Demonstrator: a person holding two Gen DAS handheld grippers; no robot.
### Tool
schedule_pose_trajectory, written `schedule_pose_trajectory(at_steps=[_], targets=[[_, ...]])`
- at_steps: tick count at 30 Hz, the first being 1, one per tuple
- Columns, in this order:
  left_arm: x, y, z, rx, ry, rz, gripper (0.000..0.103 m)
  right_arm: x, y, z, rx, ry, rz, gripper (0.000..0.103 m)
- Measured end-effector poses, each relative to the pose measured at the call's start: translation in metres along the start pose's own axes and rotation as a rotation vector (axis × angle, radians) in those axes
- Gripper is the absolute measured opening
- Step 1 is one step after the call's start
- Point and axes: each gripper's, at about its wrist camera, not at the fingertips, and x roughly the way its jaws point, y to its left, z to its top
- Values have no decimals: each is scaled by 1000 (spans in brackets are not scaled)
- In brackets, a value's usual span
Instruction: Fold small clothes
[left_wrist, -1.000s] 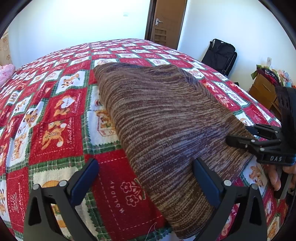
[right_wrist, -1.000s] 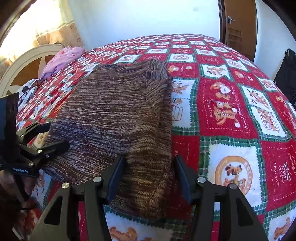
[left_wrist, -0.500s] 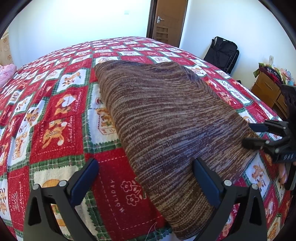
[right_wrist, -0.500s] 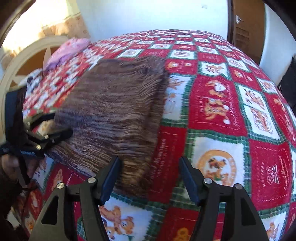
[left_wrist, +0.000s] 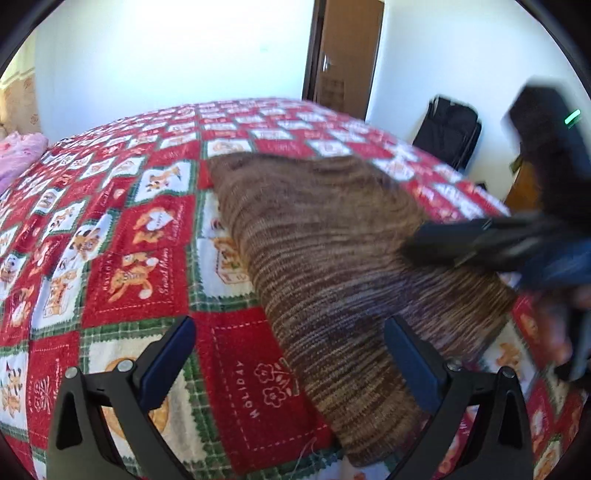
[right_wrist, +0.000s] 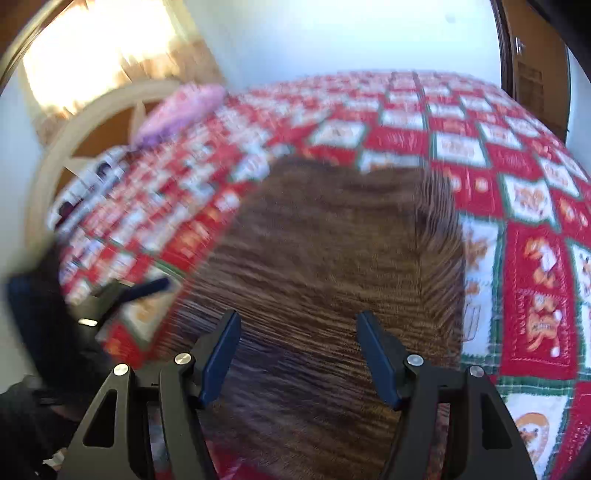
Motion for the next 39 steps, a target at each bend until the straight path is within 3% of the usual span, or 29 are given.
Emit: schedule_pose_trajectory(at_steps=[3, 7, 9, 12, 17, 20, 34, 39], targets=[[2, 6, 0, -35, 13, 9, 103, 0, -21, -8, 14, -31, 25, 64], [19, 5, 3, -38, 86, -16, 103, -10, -20, -8, -27, -21, 36, 64], [20, 2, 2, -25, 85, -16, 103, -25, -32, -2, -16, -74, 26, 65], [22, -3, 1, -3, 99, 7, 103, -30, -64, 12, 102, -135, 42, 65], [24, -5, 1, 8, 118, 18, 103, -3, -104, 33, 222, -118, 25, 65], [25, -4, 1, 4, 123, 12, 103, 14, -122, 40, 283, -95, 74, 65], [34, -5, 9, 5, 142, -8, 103, 44, -125, 63, 227, -100, 178, 65], [37, -5, 11, 1, 143, -20, 103, 45, -134, 59, 272, -121, 234, 50]])
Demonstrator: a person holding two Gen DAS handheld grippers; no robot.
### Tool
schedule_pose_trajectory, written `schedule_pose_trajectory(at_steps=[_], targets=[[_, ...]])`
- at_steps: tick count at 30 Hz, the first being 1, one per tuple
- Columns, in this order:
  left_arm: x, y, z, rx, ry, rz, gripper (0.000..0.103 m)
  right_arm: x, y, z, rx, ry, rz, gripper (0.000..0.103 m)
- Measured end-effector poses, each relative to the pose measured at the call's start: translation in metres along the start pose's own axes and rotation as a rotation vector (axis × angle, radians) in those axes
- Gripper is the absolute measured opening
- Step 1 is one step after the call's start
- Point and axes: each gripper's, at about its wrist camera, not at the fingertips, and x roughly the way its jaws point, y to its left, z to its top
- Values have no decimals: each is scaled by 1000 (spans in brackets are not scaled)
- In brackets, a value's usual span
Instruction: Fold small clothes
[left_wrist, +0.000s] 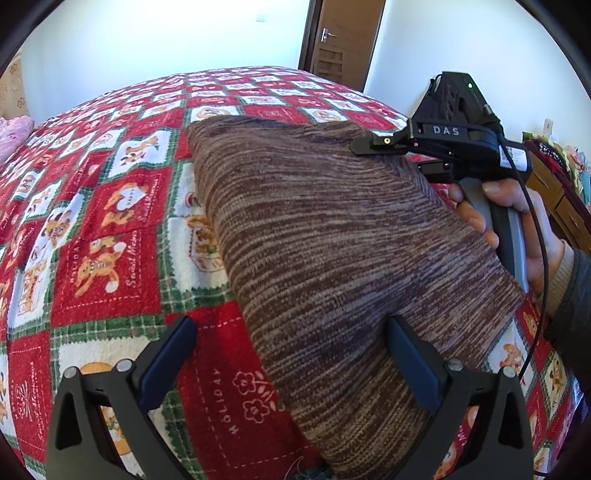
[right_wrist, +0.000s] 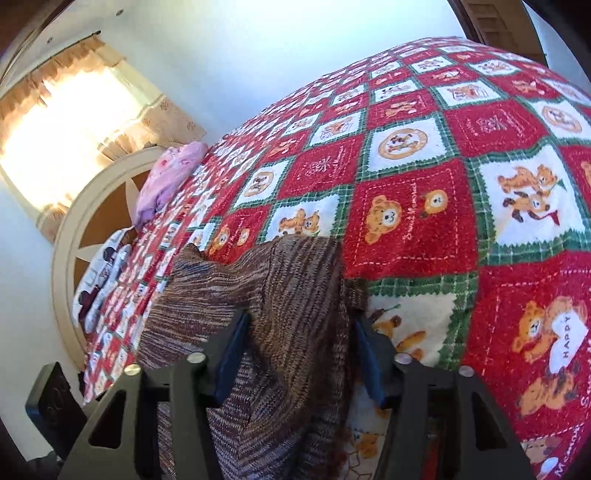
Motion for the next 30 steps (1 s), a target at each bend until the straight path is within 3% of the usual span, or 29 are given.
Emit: schedule_pose_trajectory(at_steps=[3, 10, 16, 19, 21, 27, 30], targets=[[1, -2, 2, 1, 0, -4, 103, 1, 5, -3, -23, 7, 10, 43], [2, -9, 2, 35, -1, -12, 100, 5, 5, -5, -29, 24, 20, 41], [0, -16, 1, 51, -9, -49, 83, 5, 2, -4, -21, 20, 29, 41], [-4, -13, 0, 35, -23, -59, 69, 4, 7, -4, -48, 18, 9, 33], [-10, -8, -2, 13, -38, -76, 53, -1, 18, -7, -99, 2, -21, 28], [-22, -18, -3, 41, -68, -31, 35, -14, 34, -11, -94, -40, -53, 27], [-32, -21, -4, 47, -75, -36, 31, -24, 43, -16, -90, -64, -50, 26]])
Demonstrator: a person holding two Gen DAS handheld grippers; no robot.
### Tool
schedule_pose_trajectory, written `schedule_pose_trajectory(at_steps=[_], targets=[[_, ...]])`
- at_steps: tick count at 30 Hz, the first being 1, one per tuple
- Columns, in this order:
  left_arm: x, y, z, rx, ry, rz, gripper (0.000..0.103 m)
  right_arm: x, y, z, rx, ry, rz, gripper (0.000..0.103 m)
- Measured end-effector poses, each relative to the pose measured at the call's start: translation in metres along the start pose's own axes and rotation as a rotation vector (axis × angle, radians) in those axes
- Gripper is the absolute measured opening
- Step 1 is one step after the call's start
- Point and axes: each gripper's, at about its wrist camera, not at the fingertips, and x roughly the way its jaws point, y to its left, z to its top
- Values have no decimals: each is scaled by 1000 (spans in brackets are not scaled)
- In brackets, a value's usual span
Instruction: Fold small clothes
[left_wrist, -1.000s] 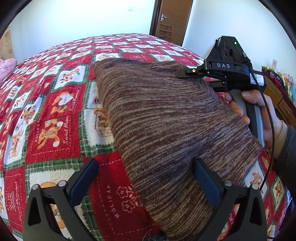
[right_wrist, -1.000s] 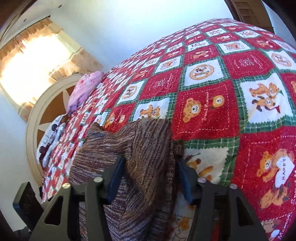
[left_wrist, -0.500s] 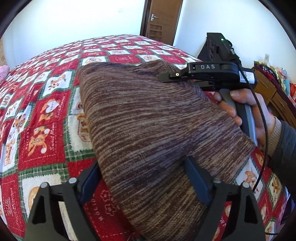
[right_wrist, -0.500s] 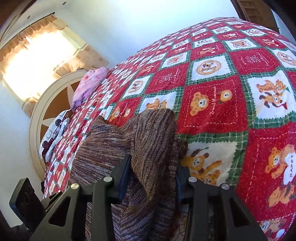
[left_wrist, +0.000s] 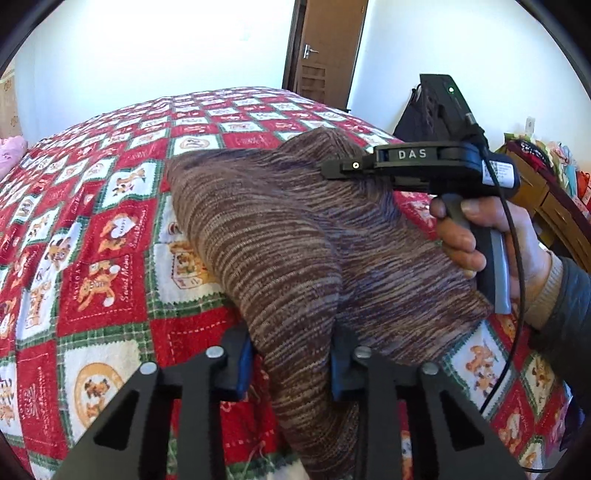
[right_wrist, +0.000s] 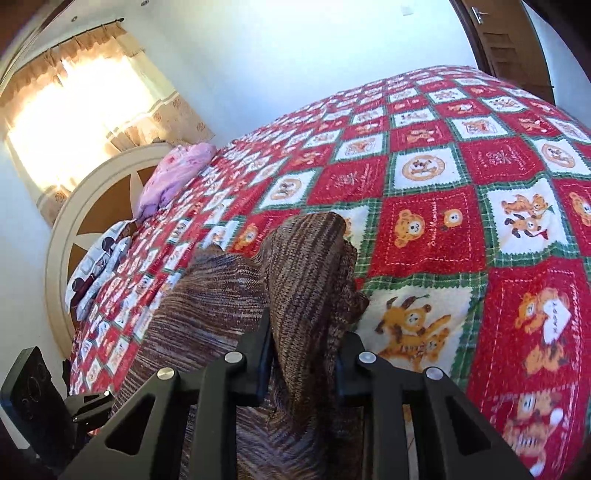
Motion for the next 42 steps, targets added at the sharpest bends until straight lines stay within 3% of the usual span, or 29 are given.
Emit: schedule_pose_trajectory(at_steps=[9, 22, 42], targets=[[-38, -2, -11, 21, -29, 0, 28, -15, 35, -12, 0, -1, 26, 26], [-95, 27, -45, -68, -81, 55, 28, -12, 113, -34, -40, 16, 121, 26], [-172, 86, -100, -207, -165, 172, 28, 44, 247, -49, -157, 91, 235, 26]])
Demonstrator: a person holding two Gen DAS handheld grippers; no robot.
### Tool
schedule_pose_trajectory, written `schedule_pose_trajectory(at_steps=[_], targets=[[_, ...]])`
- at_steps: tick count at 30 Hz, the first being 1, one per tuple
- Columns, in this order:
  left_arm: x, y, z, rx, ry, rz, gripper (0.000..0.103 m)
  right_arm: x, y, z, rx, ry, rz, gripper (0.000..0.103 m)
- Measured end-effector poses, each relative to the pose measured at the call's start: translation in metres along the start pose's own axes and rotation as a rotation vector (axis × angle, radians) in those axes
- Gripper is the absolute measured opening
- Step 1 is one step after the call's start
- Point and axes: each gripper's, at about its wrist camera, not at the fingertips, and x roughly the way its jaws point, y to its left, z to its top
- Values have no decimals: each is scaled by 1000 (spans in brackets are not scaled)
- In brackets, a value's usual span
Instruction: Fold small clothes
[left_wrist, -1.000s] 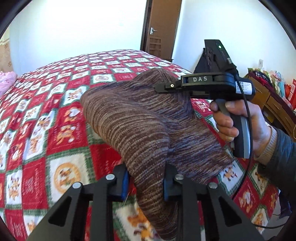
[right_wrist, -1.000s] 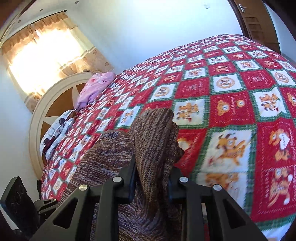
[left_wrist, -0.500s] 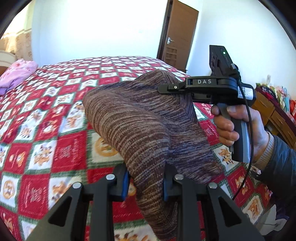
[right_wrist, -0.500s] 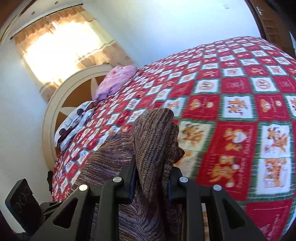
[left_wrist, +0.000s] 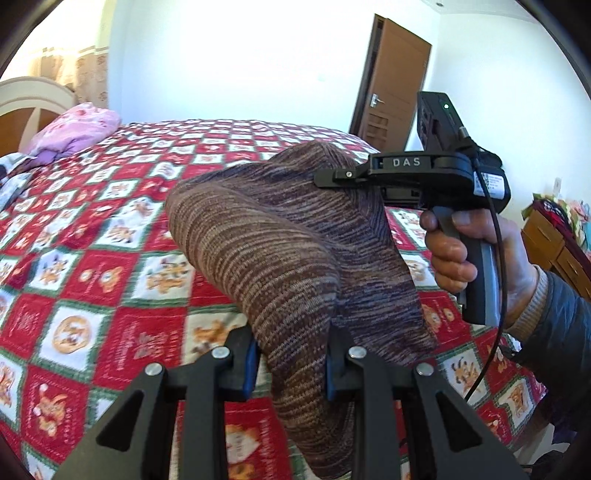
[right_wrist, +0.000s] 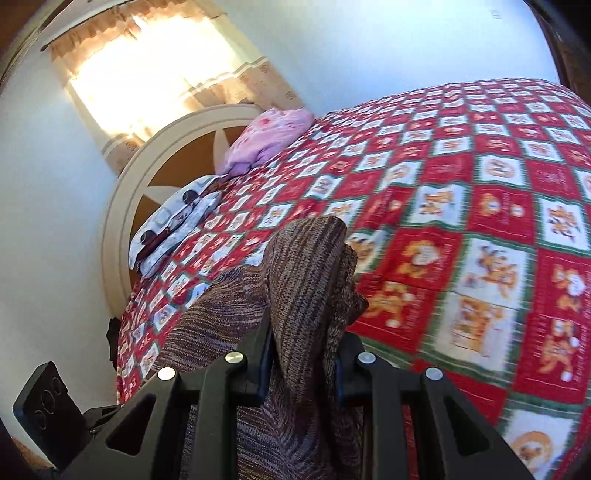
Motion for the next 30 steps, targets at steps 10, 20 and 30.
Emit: schedule_pose_trajectory(at_steps=[10, 20, 30], targets=[[-20, 35, -9, -56, -30, 63, 28, 49, 48, 12, -64, 51, 37, 26], [-24, 65, -23, -108, -21, 95, 28, 95, 72, 12, -96, 117, 41, 26], [-30, 78, -35, -120, -7, 128, 28, 127, 89, 5, -120, 171, 55, 26]])
